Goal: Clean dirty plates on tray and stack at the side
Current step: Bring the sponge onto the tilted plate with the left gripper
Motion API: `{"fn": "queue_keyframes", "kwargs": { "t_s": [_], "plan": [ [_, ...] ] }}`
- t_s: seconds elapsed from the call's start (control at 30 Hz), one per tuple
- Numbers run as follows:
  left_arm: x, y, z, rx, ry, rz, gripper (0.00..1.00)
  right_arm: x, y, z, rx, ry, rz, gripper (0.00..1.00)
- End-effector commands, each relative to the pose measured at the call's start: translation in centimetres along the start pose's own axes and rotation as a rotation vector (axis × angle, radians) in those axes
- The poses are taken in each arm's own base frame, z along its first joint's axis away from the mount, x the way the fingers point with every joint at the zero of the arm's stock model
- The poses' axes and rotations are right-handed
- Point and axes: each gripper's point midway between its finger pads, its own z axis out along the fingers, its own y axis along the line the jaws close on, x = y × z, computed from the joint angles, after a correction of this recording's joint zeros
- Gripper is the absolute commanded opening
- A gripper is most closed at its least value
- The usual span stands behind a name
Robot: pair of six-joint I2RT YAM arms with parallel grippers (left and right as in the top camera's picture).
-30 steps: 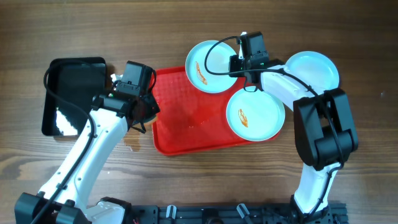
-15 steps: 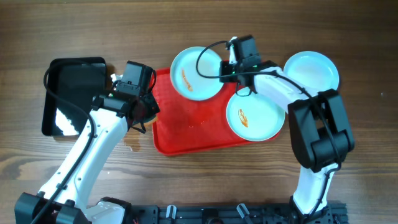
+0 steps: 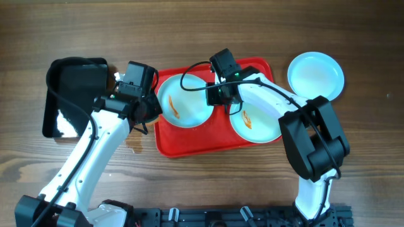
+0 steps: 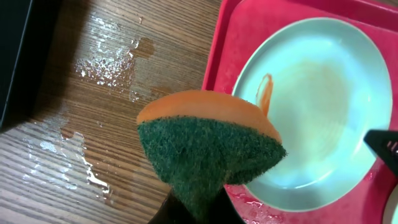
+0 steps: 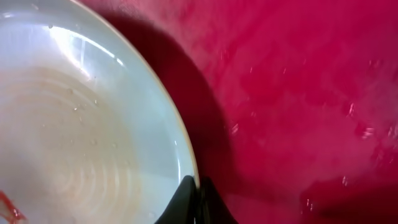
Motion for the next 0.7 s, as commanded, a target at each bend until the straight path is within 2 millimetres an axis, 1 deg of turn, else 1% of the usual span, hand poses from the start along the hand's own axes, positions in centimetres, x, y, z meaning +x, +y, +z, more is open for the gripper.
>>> {"fn": "queue_keyframes", "kwargs": {
  "t_s": [0.0,0.23,0.33,0.37,0.47,0.6,0.67],
  "plan": [
    [0.2,0.2,0.3,-0.004,0.012,0.035,0.04,3.3,-1.7,1.5,0.068,0.115,0.038,0.04],
    [0.0,0.0,0.3,0.004,0.004,0.034,0.04,5.2,-1.8,1.2,0.064,0.197,0.04,0.04],
    [0.0,-1.0,0.3,0.048,0.008,0.051,0.04,5.6,-1.4,1.2,0.03,0.217,-0.004,0.04],
    [0.1,-1.7,0.3,0.086,0.018,0.067,0.04,5.6,-1.2,1.2,0.02,0.221,-0.013,0.04],
    [0.3,-2.6,0.6,0.134,0.037,0.079,0.04,5.7,-1.2,1.1,0.017,0.225,-0.023,0.04],
    [0.5,-2.7,1.3,0.125,0.058,0.079,0.04,6.1,-1.3,1.1,0.024,0.24,-0.021,0.04],
    [0.9,-3.0,1.7,0.138,0.082,0.08,0.04,6.2,-1.4,1.0,0.024,0.246,-0.028,0.04]
  ]
}}
